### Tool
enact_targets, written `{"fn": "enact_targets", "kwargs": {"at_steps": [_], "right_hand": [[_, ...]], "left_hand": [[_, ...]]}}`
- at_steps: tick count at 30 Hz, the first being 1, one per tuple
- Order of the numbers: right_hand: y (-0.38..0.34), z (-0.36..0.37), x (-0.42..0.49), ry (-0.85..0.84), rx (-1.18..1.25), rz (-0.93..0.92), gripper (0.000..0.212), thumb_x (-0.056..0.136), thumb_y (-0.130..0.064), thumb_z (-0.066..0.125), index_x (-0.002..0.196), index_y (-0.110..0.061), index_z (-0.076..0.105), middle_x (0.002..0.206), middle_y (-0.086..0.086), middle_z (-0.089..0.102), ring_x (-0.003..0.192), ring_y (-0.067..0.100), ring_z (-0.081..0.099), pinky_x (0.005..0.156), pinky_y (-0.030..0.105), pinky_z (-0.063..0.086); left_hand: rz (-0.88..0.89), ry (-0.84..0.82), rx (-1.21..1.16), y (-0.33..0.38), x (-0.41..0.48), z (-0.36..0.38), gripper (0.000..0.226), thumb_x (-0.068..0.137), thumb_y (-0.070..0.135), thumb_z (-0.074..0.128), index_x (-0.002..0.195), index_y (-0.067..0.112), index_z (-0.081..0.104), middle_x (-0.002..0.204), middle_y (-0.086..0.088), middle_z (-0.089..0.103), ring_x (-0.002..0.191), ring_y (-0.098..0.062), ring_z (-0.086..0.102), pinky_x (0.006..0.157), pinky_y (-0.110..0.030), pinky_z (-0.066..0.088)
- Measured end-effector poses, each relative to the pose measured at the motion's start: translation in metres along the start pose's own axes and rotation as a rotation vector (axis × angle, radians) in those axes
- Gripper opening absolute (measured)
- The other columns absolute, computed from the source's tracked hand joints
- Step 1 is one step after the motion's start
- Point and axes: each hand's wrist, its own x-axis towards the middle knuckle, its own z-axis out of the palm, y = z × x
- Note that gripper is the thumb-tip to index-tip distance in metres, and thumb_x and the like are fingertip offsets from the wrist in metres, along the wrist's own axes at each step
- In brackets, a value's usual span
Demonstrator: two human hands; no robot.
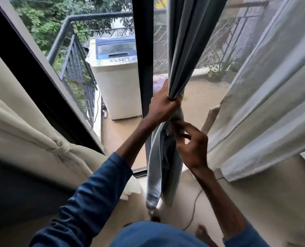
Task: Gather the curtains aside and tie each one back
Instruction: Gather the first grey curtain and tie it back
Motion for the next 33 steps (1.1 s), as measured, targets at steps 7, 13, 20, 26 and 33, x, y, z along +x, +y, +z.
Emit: {"fn": "enact_targets", "kwargs": {"at_steps": [7, 13, 20, 26, 33], "right_hand": [[0.015, 0.008, 0.020, -0.352, 0.171, 0.300, 0.034, 0.091, -0.029, 0.076, 0.122, -0.018, 0.071, 0.100, -0.003, 0.079, 0.087, 0.010, 0.076, 0.077, 0.045, 0.063], [0.022, 0.001, 0.031, -0.335, 0.018, 0.171, 0.038, 0.079, -0.056, 0.075, 0.093, -0.022, 0.080, 0.063, -0.020, 0.063, 0.054, -0.003, 0.052, 0.055, 0.011, 0.036], [0.027, -0.014, 0.041, -0.410, 0.086, 0.148, 0.021, 0.087, -0.032, 0.076, 0.067, -0.035, 0.074, 0.061, -0.023, 0.051, 0.061, -0.005, 0.049, 0.054, 0.026, 0.039], [0.027, -0.030, 0.044, -0.406, 0.195, 0.307, 0.017, 0.093, -0.030, 0.073, 0.080, -0.023, 0.081, 0.051, -0.014, 0.047, 0.047, 0.007, 0.035, 0.047, 0.022, 0.033], [0.017, -0.037, 0.045, -0.498, 0.167, 0.223, 0.023, 0.088, -0.043, 0.077, 0.078, -0.022, 0.080, 0.067, -0.013, 0.073, 0.070, 0.003, 0.071, 0.061, 0.027, 0.055]], "left_hand": [[0.012, 0.075, -0.013, 0.006, 0.003, -0.004, 0.047, 0.084, 0.044, 0.049, 0.121, 0.016, 0.052, 0.105, -0.009, 0.070, 0.093, -0.038, 0.065, 0.080, -0.047, 0.054], [0.013, 0.064, -0.038, 0.011, 0.003, -0.001, 0.047, 0.087, 0.039, 0.051, 0.125, 0.012, 0.051, 0.106, -0.011, 0.069, 0.094, -0.038, 0.064, 0.078, -0.048, 0.055], [-0.029, 0.076, 0.003, 0.011, 0.003, -0.002, 0.047, 0.081, 0.044, 0.046, 0.119, 0.016, 0.050, 0.099, -0.008, 0.069, 0.090, -0.039, 0.063, 0.077, -0.047, 0.054], [-0.033, 0.079, 0.021, 0.011, 0.002, 0.000, 0.043, 0.083, 0.044, 0.047, 0.118, 0.019, 0.050, 0.099, -0.006, 0.069, 0.087, -0.038, 0.063, 0.076, -0.047, 0.054], [0.003, 0.049, 0.007, 0.009, -0.004, 0.000, 0.042, 0.084, 0.042, 0.048, 0.118, 0.017, 0.048, 0.098, -0.007, 0.068, 0.088, -0.036, 0.063, 0.074, -0.047, 0.055]]}}
